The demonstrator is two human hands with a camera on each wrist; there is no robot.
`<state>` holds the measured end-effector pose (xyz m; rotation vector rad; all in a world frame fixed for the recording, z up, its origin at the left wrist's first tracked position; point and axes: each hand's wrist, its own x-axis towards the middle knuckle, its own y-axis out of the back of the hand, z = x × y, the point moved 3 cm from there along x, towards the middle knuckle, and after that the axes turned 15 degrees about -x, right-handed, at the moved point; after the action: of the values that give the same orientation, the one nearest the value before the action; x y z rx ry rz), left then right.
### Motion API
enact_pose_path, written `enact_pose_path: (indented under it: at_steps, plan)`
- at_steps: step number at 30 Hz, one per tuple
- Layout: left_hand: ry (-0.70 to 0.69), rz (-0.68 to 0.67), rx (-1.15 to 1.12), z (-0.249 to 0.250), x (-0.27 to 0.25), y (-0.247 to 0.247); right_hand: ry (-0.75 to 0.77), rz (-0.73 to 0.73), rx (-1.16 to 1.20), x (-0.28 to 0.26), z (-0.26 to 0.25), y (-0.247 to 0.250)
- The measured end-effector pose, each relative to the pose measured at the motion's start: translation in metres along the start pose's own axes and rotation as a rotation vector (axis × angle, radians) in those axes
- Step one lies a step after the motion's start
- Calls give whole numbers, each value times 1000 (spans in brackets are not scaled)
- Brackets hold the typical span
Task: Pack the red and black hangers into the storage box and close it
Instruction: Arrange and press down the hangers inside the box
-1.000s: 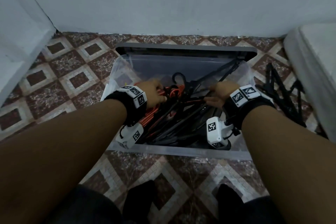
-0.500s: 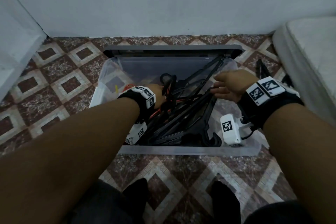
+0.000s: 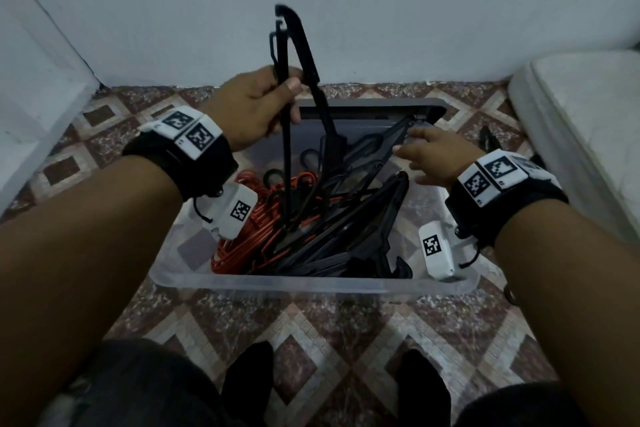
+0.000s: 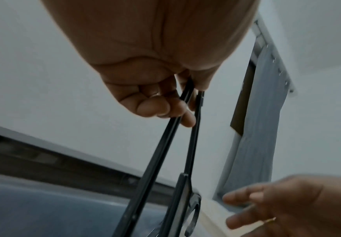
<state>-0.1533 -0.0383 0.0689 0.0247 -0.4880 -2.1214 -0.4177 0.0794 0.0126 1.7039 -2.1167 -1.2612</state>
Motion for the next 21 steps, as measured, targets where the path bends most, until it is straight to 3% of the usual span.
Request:
enact_pose_path:
  at_steps: [4,7,12,16,19,21]
  plan:
    - [-15,6,-394,6,0,5,216,111,6,-4,-8,11]
    - [34,90,-545,-7,2,5,301,241,43,-9,-15,20]
    - [280,237,-621,-44,6,-5,427,360,-163,-24,-34,28]
    - [545,248,-363,-88,8,-12,450,483,-254,-25,-42,32]
    - [549,13,324,-128,17,-8,429,558,-284,-25,-40,38]
    - [521,-110,656,-150,25,-8,413,603,-281,-23,-38,42]
